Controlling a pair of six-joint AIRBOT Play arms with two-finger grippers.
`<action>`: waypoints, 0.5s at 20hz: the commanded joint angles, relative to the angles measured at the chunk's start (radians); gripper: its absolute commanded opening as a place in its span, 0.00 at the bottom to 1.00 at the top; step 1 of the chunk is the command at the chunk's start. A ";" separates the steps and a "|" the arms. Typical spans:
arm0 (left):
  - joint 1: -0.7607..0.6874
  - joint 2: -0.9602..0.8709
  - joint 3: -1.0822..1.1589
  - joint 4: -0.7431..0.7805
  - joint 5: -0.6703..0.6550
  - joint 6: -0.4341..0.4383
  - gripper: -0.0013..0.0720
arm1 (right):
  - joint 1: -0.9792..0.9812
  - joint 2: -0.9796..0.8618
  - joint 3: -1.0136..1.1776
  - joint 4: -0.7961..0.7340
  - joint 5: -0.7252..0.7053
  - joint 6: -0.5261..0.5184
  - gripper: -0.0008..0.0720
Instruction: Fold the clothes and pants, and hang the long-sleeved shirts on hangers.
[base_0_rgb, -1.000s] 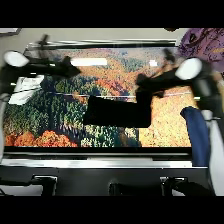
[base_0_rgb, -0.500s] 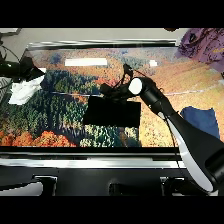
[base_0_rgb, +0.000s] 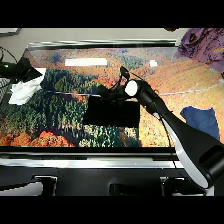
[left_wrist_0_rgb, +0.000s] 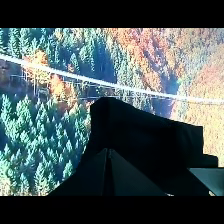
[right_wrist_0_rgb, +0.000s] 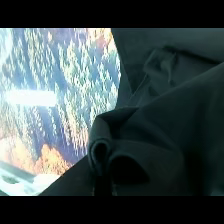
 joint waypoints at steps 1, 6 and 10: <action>0.001 0.000 0.000 0.002 0.000 0.000 0.04 | 0.001 -0.016 0.001 0.039 0.021 -0.039 0.06; 0.001 -0.001 0.000 0.003 0.000 0.000 0.04 | 0.001 -0.067 0.001 0.058 0.021 -0.056 0.07; 0.001 -0.001 0.000 0.012 0.000 0.000 0.04 | 0.001 -0.104 0.001 0.132 -0.004 -0.124 0.31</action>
